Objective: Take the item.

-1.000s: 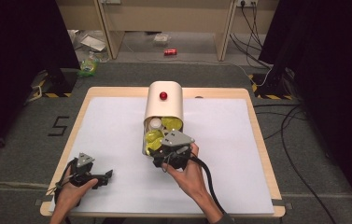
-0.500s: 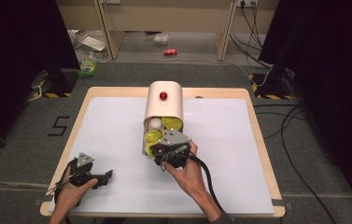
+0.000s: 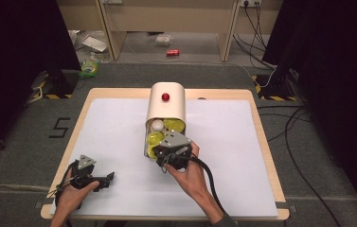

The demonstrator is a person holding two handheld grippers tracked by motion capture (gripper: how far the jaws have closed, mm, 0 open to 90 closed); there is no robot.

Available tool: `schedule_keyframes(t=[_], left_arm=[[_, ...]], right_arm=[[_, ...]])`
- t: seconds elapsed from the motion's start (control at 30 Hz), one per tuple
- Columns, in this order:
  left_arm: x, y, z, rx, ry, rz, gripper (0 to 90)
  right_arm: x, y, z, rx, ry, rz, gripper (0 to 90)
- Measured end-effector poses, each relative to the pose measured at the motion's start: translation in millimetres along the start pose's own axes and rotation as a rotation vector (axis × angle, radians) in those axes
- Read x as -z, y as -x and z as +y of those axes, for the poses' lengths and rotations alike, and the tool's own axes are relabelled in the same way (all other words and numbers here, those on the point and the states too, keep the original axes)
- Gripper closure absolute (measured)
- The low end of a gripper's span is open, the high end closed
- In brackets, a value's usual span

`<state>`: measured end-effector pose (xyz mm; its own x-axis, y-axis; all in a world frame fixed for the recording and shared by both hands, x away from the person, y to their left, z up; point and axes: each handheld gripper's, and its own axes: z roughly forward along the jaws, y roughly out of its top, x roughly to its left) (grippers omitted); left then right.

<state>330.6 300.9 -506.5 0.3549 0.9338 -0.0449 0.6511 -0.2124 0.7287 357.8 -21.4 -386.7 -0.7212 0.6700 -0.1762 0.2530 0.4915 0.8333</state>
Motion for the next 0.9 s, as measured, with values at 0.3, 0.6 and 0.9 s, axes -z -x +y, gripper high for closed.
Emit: schedule_keyframes(t=[0.3, 0.6, 0.9], left_arm=[[0.0, -0.1, 0.0, 0.000, 0.000, -0.001, 0.6], [0.0, -0.1, 0.0, 0.000, 0.000, -0.001, 0.6], [0.0, -0.1, 0.0, 0.001, 0.000, -0.001, 0.6]], right_arm=[[3.5, 0.9, 1.4, -0.006, 0.031, 0.019, 42.7], [8.8, 3.5, 3.7, -0.033, 0.045, 0.050, 48.7], [1.8, -0.2, 9.0, -0.063, 0.021, 0.055, 36.8]])
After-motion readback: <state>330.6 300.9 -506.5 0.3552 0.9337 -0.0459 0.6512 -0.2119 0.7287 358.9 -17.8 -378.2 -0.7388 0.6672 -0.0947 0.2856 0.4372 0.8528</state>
